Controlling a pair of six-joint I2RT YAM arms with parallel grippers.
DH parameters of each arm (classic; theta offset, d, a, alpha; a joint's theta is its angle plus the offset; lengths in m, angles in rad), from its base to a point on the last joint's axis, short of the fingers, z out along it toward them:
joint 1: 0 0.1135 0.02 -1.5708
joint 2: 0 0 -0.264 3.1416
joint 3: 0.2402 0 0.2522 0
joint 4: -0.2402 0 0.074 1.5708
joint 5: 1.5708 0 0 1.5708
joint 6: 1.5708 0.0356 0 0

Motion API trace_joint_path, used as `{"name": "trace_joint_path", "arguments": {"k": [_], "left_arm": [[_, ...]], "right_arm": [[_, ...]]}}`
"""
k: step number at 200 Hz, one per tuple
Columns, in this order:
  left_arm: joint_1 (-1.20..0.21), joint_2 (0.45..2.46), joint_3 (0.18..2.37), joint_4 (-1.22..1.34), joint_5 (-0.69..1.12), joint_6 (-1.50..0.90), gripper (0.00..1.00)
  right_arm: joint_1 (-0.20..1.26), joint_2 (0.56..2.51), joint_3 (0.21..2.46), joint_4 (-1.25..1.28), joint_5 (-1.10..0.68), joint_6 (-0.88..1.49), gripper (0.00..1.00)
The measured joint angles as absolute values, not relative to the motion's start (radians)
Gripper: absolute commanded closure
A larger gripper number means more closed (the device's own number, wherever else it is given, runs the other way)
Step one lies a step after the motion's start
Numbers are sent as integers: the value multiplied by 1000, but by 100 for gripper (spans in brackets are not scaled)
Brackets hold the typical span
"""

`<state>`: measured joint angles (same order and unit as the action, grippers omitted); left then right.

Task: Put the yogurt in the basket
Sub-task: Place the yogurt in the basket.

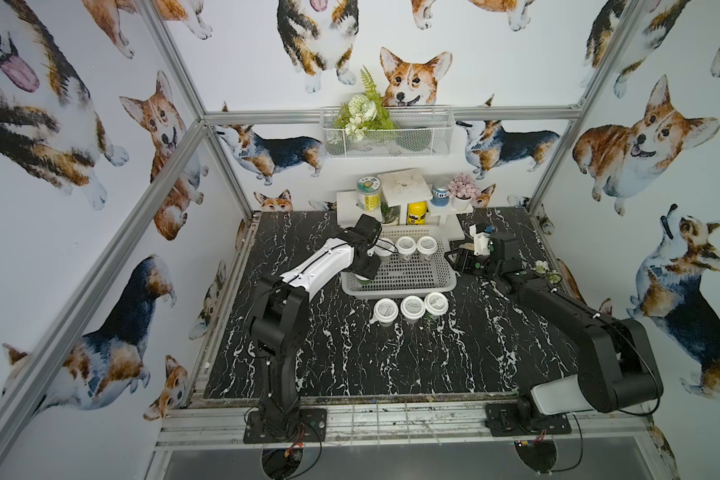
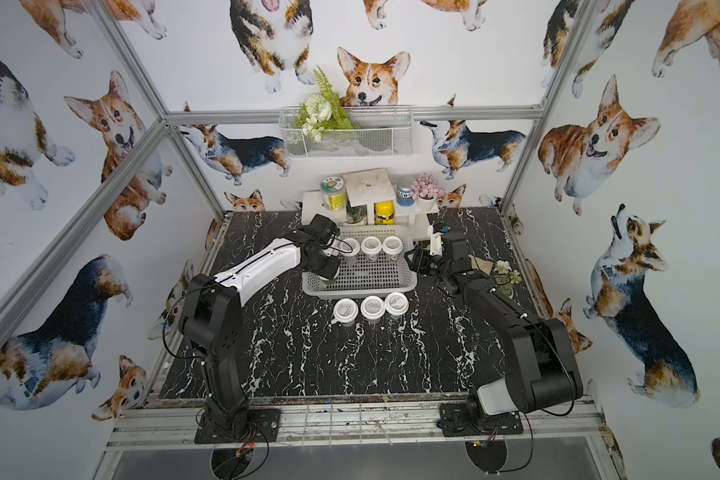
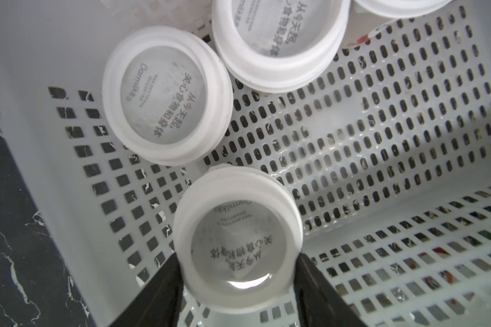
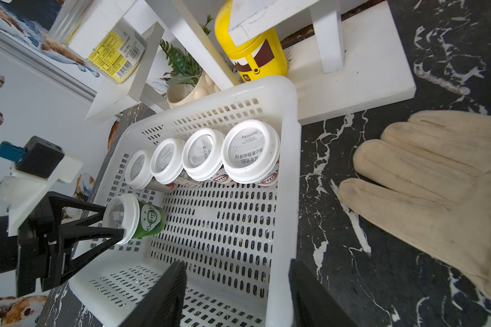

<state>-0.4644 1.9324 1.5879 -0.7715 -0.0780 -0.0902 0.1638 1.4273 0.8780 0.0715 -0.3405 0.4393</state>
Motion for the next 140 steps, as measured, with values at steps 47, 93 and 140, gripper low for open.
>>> {"name": "trace_joint_path", "arguments": {"k": [47, 93, 140], "left_arm": [[-457, 1947, 1584, -756, -75, -87, 35], [-452, 1968, 1602, -739, -72, -82, 32], [-446, 1980, 1602, -730, -71, -83, 24]], "right_arm": [[164, 1428, 879, 72, -341, 439, 36], [164, 1428, 879, 72, -341, 439, 36], [164, 1428, 879, 72, -341, 438, 36]]}}
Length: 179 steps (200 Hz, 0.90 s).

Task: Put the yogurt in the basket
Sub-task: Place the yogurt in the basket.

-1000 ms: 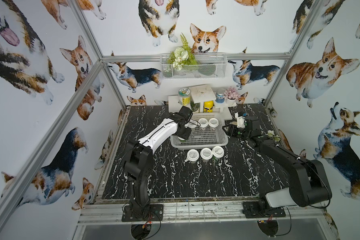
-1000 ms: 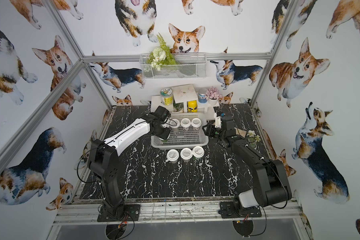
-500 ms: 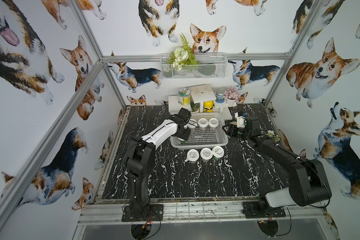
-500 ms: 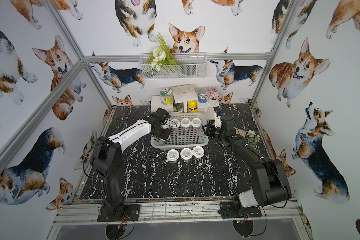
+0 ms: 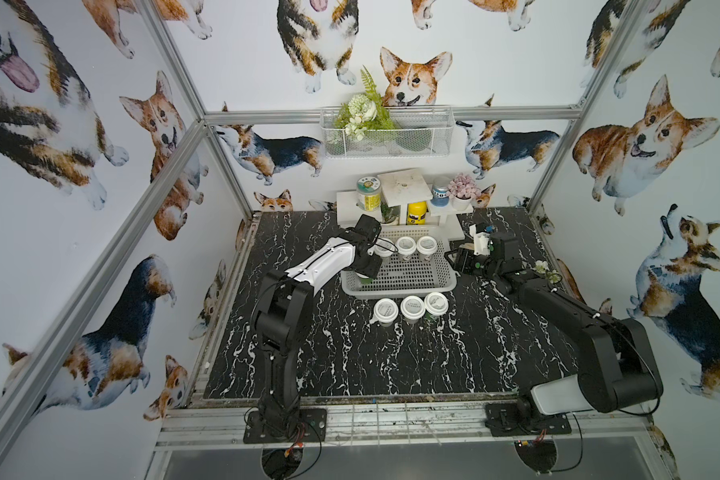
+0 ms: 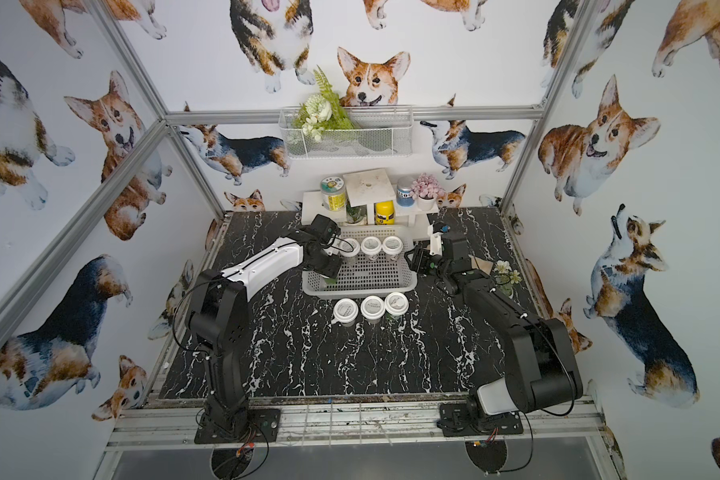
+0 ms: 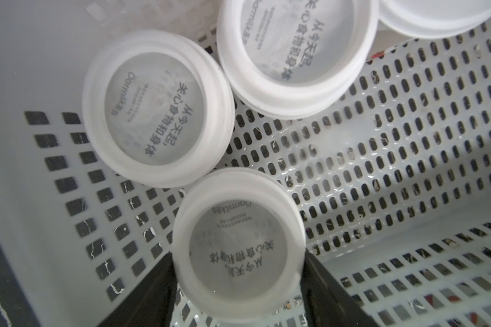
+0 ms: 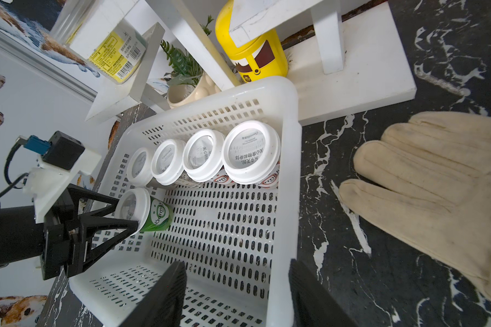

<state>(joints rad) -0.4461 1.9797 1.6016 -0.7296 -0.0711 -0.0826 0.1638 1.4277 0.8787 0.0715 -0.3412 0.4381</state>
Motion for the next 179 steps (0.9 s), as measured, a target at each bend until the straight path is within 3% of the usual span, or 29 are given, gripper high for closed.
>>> {"name": "trace_joint_path", "arguments": {"k": [23, 36, 78, 128, 179], "left_arm": [[-446, 1979, 1602, -731, -72, -83, 18], [-446, 1978, 1602, -734, -72, -84, 9], [-454, 1944, 1652, -755, -92, -87, 2], [-488, 1840, 1627, -699, -162, -108, 1], [-491, 1548, 1266, -421, -244, -231, 2]], "right_arm": [[164, 1428, 879, 72, -342, 437, 36], [164, 1428, 879, 72, -342, 437, 36], [164, 1428, 879, 72, -345, 437, 36], [164, 1425, 885, 70, -345, 437, 36], [276, 1388, 974, -4, -279, 405, 33]]}}
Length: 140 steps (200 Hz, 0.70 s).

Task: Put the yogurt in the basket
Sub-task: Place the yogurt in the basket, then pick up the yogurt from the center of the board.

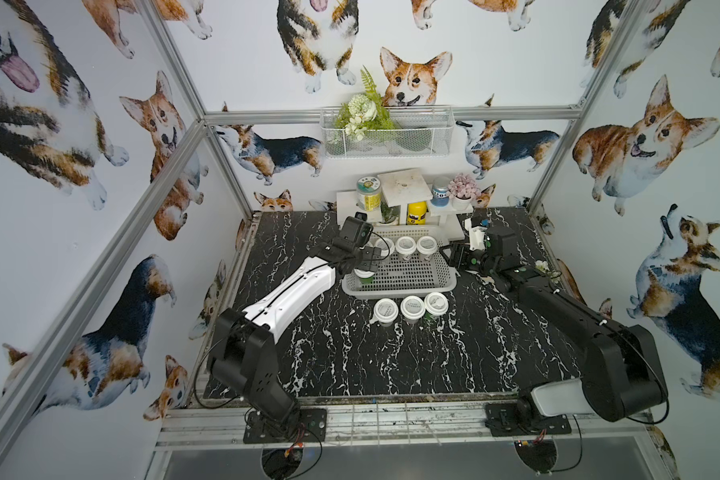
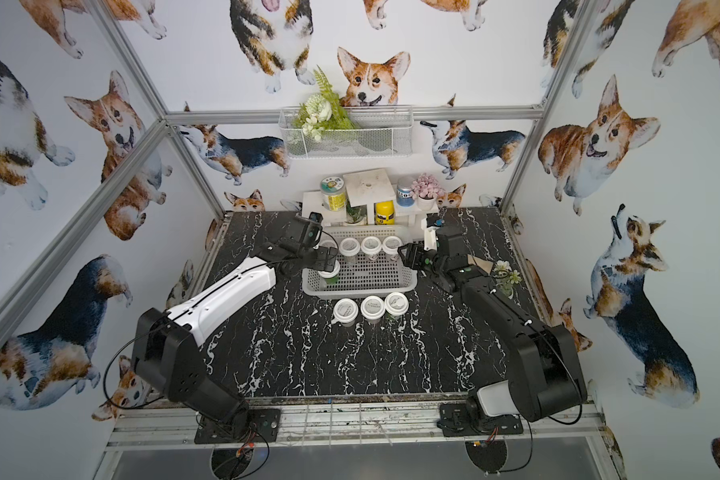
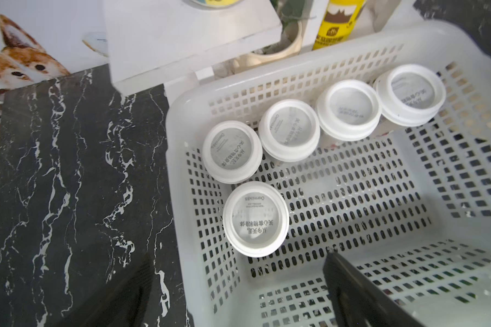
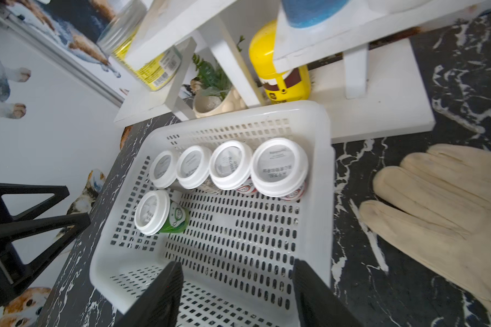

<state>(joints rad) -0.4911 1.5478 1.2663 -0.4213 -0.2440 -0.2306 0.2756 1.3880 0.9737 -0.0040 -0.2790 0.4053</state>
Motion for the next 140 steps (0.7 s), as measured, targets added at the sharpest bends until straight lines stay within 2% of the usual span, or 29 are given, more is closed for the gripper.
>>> {"name": "trace_joint_path", "arguments": {"k": [75, 107, 140], "left_arm": [[-509, 1155, 747, 29, -353, -451, 8], [-492, 1078, 668, 84, -384, -458, 8], [-440, 1052, 616, 176, -383, -465, 8]], "right_arm": [[675, 1346, 1094, -287, -82, 354, 33], [821, 1351, 1128, -413, 11, 378, 34], [925, 1392, 1139, -495, 65, 434, 18]]}}
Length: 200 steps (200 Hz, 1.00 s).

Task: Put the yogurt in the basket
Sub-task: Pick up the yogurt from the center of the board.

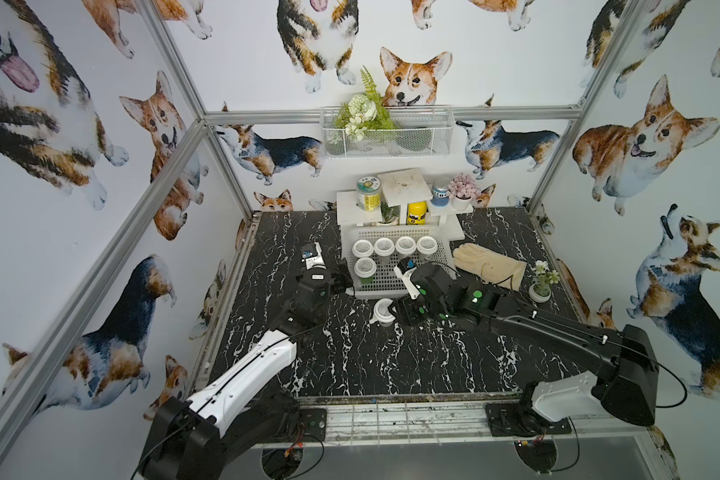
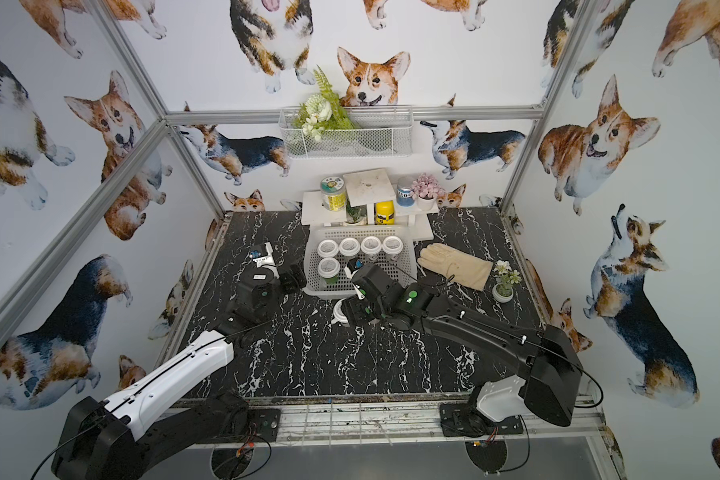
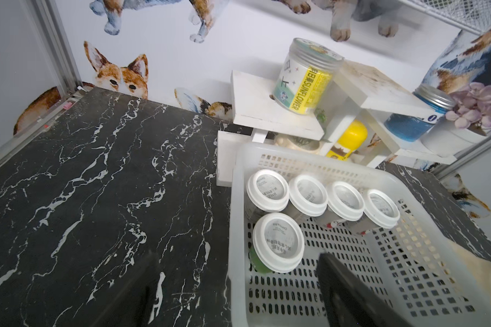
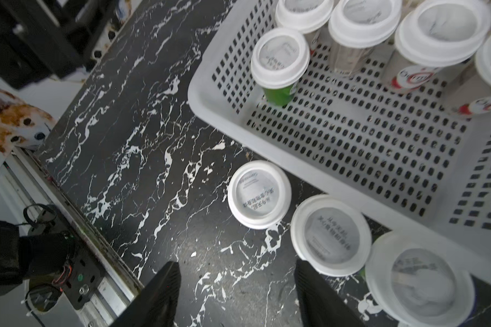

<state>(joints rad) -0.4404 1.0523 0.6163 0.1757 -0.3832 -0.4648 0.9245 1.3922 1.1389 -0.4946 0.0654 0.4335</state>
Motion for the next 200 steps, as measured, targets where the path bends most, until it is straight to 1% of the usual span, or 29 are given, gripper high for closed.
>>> {"name": "trace_joint_path", "arguments": {"k": [11, 32, 72, 131, 144, 174, 200], "left_arm": [[-415, 1051, 602, 189, -371, -469, 8], [-364, 1044, 582, 216, -352, -480, 8], [-294, 1032, 535, 271, -282, -500, 8], [-288, 1058, 535, 303, -238, -507, 8], [-288, 1060, 535, 305, -234, -507, 8], [-287, 1073, 539, 309, -229, -508, 8], [-287, 1074, 541, 310, -227, -510, 9]], "right_arm": [[929, 1407, 1138, -502, 81, 450, 15], [934, 1441, 1134, -505, 102, 475, 15], [934, 1562, 1201, -510, 127, 479, 21], [934, 1653, 1237, -509, 142, 439, 25], [934, 1668, 1238, -508, 142, 437, 19], [934, 1703, 1251, -508, 147, 434, 16], [934, 1718, 1256, -508, 151, 432, 24]]}}
